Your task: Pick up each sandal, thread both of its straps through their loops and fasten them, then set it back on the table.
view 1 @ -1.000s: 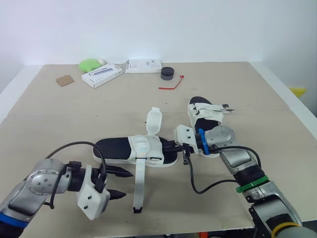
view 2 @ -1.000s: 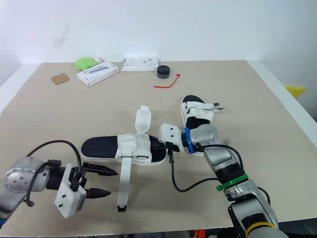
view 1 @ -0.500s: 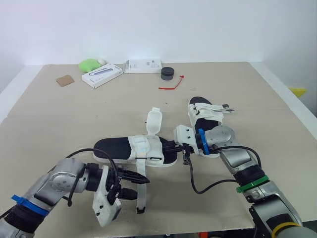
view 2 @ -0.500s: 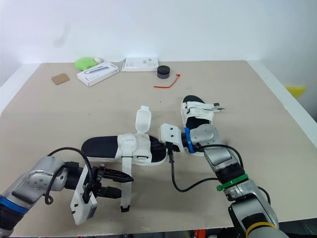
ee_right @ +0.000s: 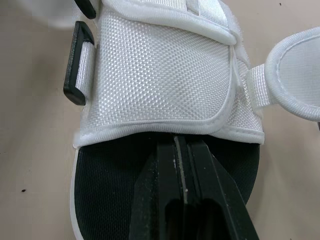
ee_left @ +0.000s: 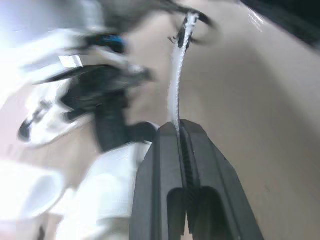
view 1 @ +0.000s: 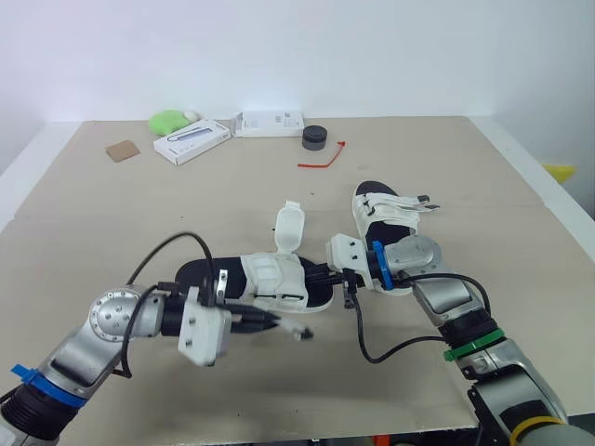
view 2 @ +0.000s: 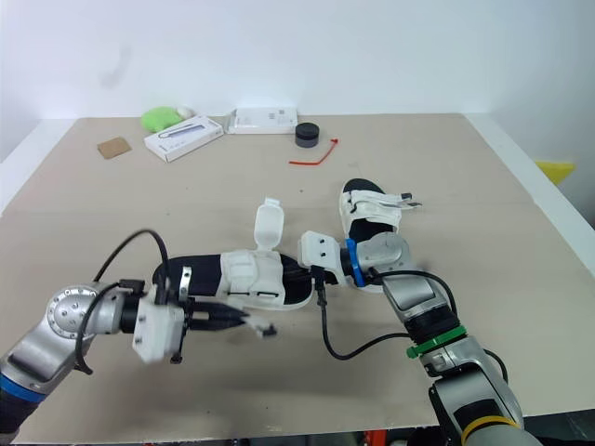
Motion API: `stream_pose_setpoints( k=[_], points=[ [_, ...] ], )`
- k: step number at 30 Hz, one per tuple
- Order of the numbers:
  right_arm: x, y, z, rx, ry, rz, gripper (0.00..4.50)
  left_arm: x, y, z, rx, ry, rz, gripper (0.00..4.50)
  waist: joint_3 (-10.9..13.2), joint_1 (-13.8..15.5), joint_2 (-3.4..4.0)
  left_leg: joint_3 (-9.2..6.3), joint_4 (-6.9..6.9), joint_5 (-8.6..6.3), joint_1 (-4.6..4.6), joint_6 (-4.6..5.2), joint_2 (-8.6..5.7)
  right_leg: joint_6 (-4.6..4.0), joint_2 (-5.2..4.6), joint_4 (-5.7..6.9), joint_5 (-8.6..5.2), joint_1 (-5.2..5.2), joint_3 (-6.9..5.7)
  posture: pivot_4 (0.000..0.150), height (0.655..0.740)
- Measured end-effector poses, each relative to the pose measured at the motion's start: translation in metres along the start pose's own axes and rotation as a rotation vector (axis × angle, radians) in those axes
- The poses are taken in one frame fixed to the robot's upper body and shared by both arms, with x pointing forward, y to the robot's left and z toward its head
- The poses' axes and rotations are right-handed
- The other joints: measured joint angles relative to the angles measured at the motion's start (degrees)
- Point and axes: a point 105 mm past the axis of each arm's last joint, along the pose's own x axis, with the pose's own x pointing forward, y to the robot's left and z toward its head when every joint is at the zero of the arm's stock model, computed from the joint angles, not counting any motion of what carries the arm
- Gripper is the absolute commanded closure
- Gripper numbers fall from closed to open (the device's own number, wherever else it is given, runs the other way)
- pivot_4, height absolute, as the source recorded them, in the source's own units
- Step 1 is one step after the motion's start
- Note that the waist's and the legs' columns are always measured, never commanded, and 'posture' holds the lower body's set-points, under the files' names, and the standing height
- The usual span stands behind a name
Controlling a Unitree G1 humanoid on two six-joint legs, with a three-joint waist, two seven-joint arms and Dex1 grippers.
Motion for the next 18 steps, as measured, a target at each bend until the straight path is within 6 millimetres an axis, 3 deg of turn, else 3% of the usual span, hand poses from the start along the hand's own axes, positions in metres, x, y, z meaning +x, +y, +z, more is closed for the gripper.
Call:
stream_pose_setpoints(
  k=[5, 8, 14, 18],
  points=[
    [0.001, 0.000, 0.001, -0.007, 0.000, 0.005, 4.50, 0.002, 0.024, 0.027, -0.289, -0.097, 0.077, 4.46, 0.0, 0.0, 0.00, -0.04, 0.02, 0.00, 0.00, 0.00, 0.00, 0.01, 0.06, 0.01, -0.01, 0.00, 0.01, 0.150, 0.7400],
    [0.001, 0.000, 0.001, -0.008, 0.000, 0.005, 4.50, 0.001, 0.028, 0.026, -0.467, -0.113, 0.102, 4.46, 0.0, 0.0, 0.00, -0.09, 0.02, 0.00, -0.01, -0.01, -0.01, -0.01, 0.08, 0.01, -0.01, 0.00, 0.01, 0.150, 0.7400],
    [0.001, 0.000, 0.001, -0.009, 0.001, 0.005, 4.50, -0.002, 0.036, 0.026, -0.580, -0.118, 0.143, 4.46, 0.0, 0.0, 0.00, -0.13, 0.02, 0.01, -0.02, -0.03, -0.05, -0.03, 0.09, 0.02, 0.00, 0.01, 0.02, 0.150, 0.7400],
    [0.001, -0.001, 0.001, -0.009, 0.001, 0.003, 4.50, -0.006, 0.054, 0.013, -0.683, -0.140, 0.246, 4.46, 0.0, 0.0, 0.00, -0.19, 0.03, 0.04, -0.02, -0.08, -0.09, -0.16, 0.08, 0.04, 0.08, 0.02, 0.03, 0.150, 0.7400]
  ],
)
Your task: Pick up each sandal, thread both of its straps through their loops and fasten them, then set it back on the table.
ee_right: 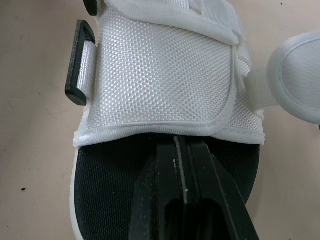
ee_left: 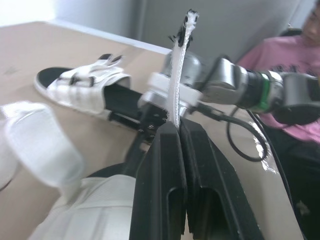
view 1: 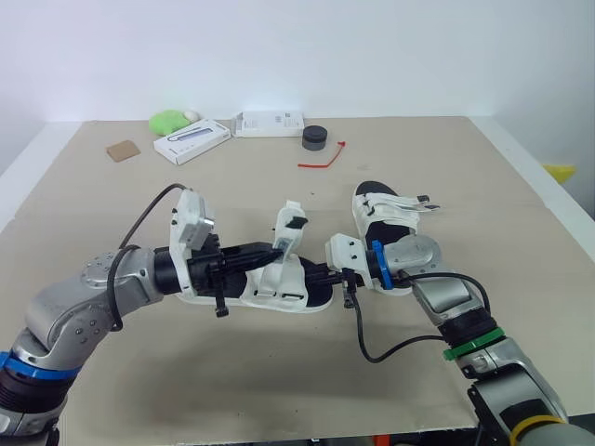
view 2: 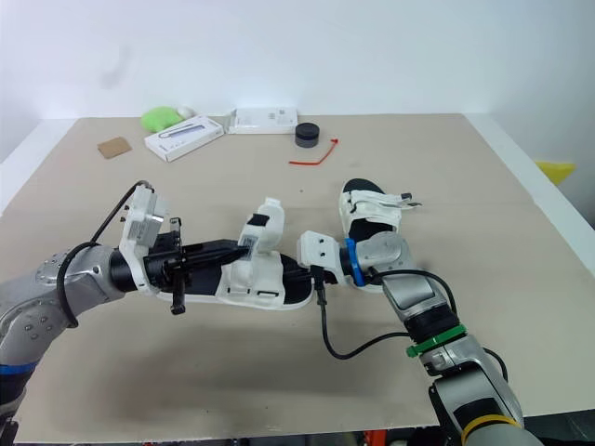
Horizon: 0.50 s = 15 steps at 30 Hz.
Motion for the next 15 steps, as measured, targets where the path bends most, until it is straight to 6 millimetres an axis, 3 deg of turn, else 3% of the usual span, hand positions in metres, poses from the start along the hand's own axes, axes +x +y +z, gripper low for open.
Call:
stream_pose_setpoints(
  k=[7, 15],
  points=[
    [0.000, 0.000, 0.000, 0.000, 0.000, 0.001, 4.50, -0.007, 0.034, -0.016, -0.193, -0.028, 0.155, 4.46, 0.0, 0.0, -0.01, -0.04, 0.00, 0.01, -0.02, -0.02, -0.03, -0.15, -0.02, 0.00, 0.10, 0.00, 0.00, 0.150, 0.7400],
    [0.000, 0.000, 0.000, 0.001, 0.000, -0.002, 4.50, -0.003, 0.042, -0.032, -0.289, -0.028, 0.200, 4.46, 0.0, 0.0, -0.03, -0.10, 0.00, 0.07, -0.03, -0.13, -0.05, -0.15, -0.01, 0.01, 0.12, 0.01, 0.02, 0.150, 0.7400]
  ],
)
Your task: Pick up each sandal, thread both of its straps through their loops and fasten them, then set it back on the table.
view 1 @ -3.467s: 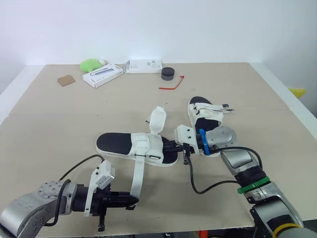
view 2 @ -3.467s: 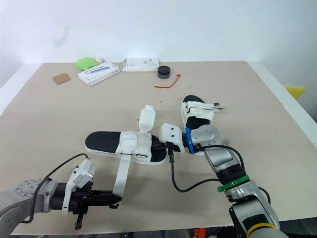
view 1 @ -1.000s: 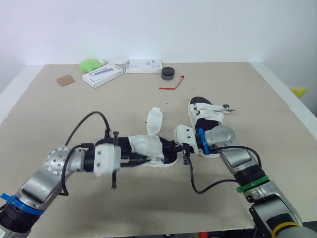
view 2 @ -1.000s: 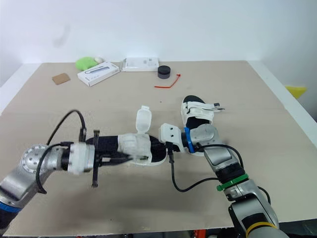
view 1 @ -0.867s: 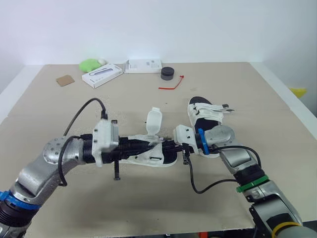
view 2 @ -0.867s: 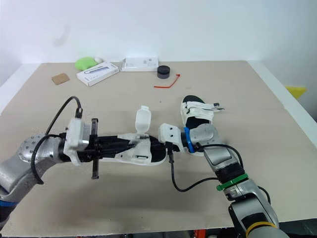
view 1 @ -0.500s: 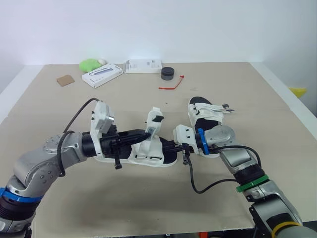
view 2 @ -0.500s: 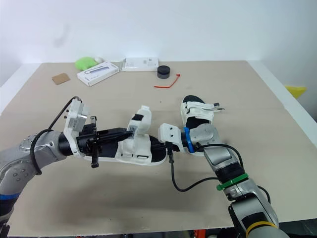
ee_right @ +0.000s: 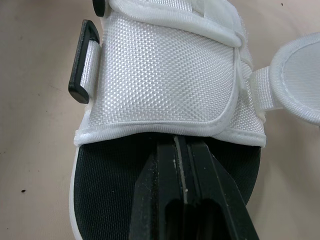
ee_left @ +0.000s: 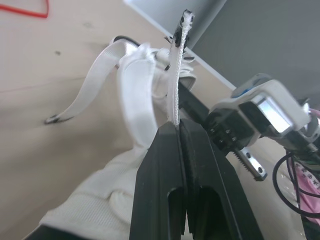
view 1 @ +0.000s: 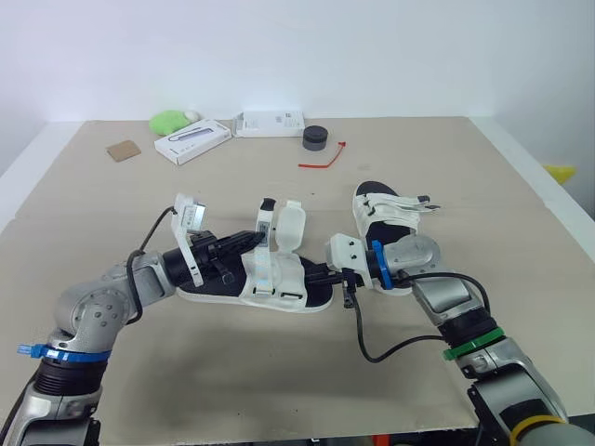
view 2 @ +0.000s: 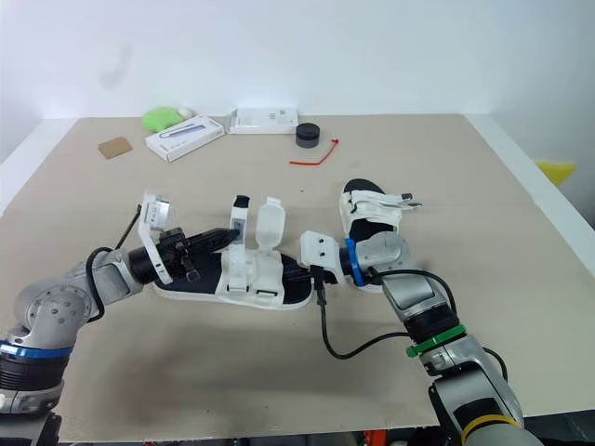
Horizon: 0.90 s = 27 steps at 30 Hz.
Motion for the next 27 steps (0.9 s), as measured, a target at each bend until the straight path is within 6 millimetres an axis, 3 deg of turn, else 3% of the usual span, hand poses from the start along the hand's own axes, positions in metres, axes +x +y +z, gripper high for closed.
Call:
stream_pose_setpoints(
  k=[13, 27],
  points=[
    [-0.001, 0.001, 0.000, 0.003, 0.002, -0.006, 4.50, -0.004, 0.016, -0.017, -0.051, 0.040, 0.046, 4.46, 0.0, 0.0, -0.01, -0.08, 0.00, 0.06, -0.03, -0.11, -0.04, 0.04, 0.00, 0.00, 0.02, 0.01, 0.02, 0.150, 0.7400],
    [-0.001, 0.002, 0.000, 0.006, 0.002, -0.017, 4.50, -0.002, 0.024, -0.022, -0.016, 0.069, 0.045, 4.46, 0.0, 0.0, -0.03, -0.09, 0.00, 0.07, -0.03, -0.12, -0.05, 0.05, -0.01, 0.00, 0.01, 0.02, 0.02, 0.150, 0.7400]
  ],
)
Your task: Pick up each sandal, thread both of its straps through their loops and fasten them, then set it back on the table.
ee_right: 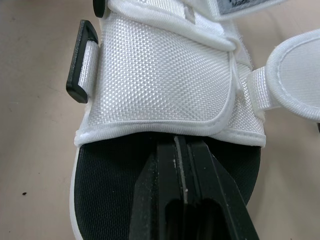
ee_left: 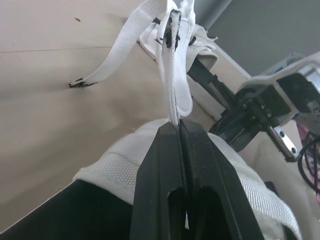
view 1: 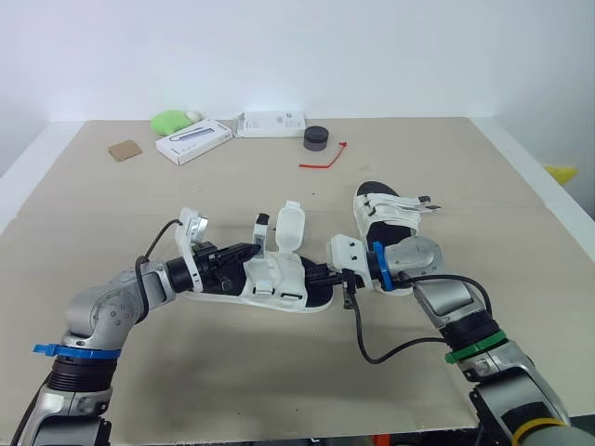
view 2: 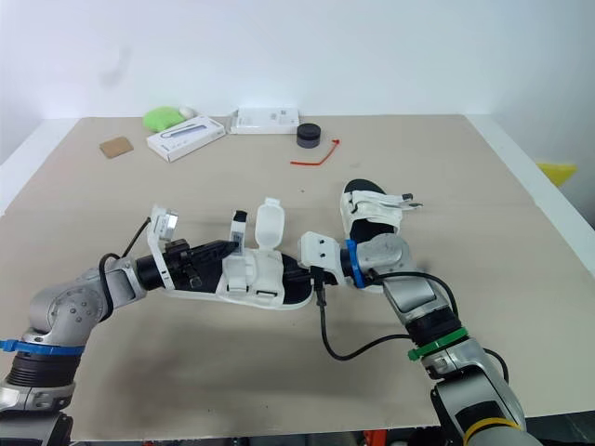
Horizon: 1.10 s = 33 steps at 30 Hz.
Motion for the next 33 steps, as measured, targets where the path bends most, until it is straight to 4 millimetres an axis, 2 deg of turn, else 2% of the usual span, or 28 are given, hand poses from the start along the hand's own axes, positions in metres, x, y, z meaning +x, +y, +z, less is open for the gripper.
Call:
stream_pose_setpoints(
  k=[7, 10, 12, 13, 21, 25, 28, 29, 31, 33],
  points=[
    [0.000, 0.000, 0.000, -0.002, 0.000, 0.000, 4.50, 0.003, 0.004, -0.007, 0.081, 0.056, 0.012, 4.46, 0.0, 0.0, 0.00, 0.00, 0.00, 0.00, 0.00, 0.00, 0.00, 0.01, 0.00, 0.00, 0.00, 0.00, 0.00, 0.150, 0.7400],
    [0.000, 0.000, 0.000, -0.002, 0.000, 0.000, 4.50, 0.003, 0.006, -0.005, 0.119, 0.064, 0.020, 3.66, 0.0, 0.0, 0.00, 0.00, 0.00, 0.00, 0.00, 0.00, 0.00, 0.01, 0.00, 0.00, 0.00, 0.00, 0.00, 0.150, 0.7400],
    [0.000, 0.000, 0.000, -0.002, 0.000, 0.001, 4.50, 0.002, 0.009, -0.004, 0.140, 0.070, 0.035, 2.88, 0.0, 0.0, 0.00, 0.00, 0.00, 0.00, 0.00, 0.00, 0.00, 0.01, 0.01, 0.00, -0.01, 0.00, 0.00, 0.150, 0.7400],
    [0.000, 0.000, 0.000, -0.002, 0.000, 0.001, 4.50, 0.002, 0.011, -0.003, 0.148, 0.069, 0.039, 2.66, 0.0, 0.0, 0.00, 0.01, 0.00, 0.00, -0.01, 0.00, 0.01, 0.01, 0.01, -0.01, -0.01, -0.01, 0.00, 0.150, 0.7400],
    [0.000, 0.000, 0.001, -0.003, -0.001, 0.002, 4.50, -0.013, 0.029, 0.015, 0.371, 0.102, 0.098, 2.66, 0.0, 0.0, -0.01, 0.01, -0.01, 0.00, -0.02, 0.00, 0.01, 0.01, 0.00, -0.02, -0.01, -0.02, -0.02, 0.150, 0.7400],
    [0.000, 0.000, 0.001, -0.003, -0.002, 0.004, 4.50, -0.013, 0.032, 0.036, 0.509, 0.085, 0.108, 2.66, 0.0, 0.0, -0.01, 0.02, -0.01, 0.00, -0.03, 0.00, 0.02, 0.00, 0.01, -0.03, 0.00, -0.02, -0.03, 0.150, 0.7400],
    [0.000, 0.000, 0.001, -0.004, -0.002, 0.004, 4.50, -0.004, 0.016, 0.049, 0.602, 0.031, 0.035, 2.66, 0.0, 0.0, -0.01, 0.04, -0.02, 0.00, -0.04, 0.00, 0.02, -0.01, -0.03, -0.03, 0.00, -0.02, -0.02, 0.150, 0.7400],
    [0.001, 0.000, 0.001, -0.005, -0.003, 0.005, 4.50, 0.004, 0.003, 0.050, 0.637, 0.008, -0.019, 2.66, 0.0, 0.0, -0.01, 0.04, -0.02, -0.01, -0.04, 0.00, 0.00, 0.00, -0.07, -0.03, 0.00, -0.02, -0.02, 0.150, 0.7400],
    [0.002, -0.001, 0.001, -0.005, -0.005, 0.006, 4.50, 0.013, -0.011, 0.045, 0.670, 0.018, -0.094, 2.66, 0.0, -0.1, -0.01, 0.12, -0.02, -0.01, -0.03, 0.01, 0.00, 0.02, -0.07, -0.03, 0.02, -0.03, 0.03, 0.150, 0.7400],
    [0.002, -0.001, 0.001, -0.003, -0.007, 0.006, 4.50, 0.018, -0.016, 0.035, 0.693, 0.055, -0.142, 2.66, 0.0, -0.1, -0.01, 0.12, -0.02, -0.01, -0.02, 0.01, 0.03, 0.02, 0.00, -0.03, 0.02, -0.03, 0.03, 0.150, 0.7400]
  ],
)
